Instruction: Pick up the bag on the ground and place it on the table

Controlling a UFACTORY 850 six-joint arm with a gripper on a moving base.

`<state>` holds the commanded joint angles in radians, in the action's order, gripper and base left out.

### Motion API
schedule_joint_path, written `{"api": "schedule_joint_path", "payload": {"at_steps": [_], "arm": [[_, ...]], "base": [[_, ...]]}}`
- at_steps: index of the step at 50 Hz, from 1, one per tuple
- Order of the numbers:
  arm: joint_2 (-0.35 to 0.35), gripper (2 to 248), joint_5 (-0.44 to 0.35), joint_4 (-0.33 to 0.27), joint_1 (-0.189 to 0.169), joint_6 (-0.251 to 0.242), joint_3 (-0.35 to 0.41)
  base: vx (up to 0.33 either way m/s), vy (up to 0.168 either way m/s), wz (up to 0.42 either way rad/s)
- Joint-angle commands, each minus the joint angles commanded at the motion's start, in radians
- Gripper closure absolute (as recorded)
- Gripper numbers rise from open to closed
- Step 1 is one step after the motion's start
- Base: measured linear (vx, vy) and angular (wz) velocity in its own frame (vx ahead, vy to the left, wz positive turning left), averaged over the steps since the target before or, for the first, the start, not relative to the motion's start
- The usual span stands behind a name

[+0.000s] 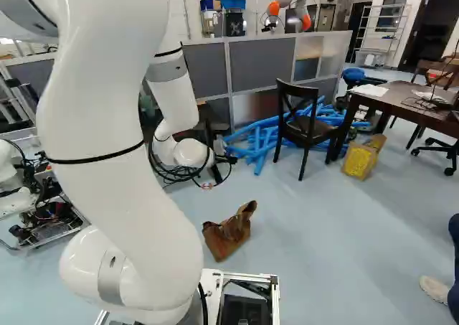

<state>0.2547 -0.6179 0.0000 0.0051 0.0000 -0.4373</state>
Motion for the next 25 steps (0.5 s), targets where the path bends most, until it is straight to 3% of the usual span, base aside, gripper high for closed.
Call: {"api": "schedule_joint_path", "payload": {"at_steps": [25], "arm": [[0.136,3,0.079,0.002,0.000,0.000,-0.088]], "base": [[0.000,0.000,0.000]]}}
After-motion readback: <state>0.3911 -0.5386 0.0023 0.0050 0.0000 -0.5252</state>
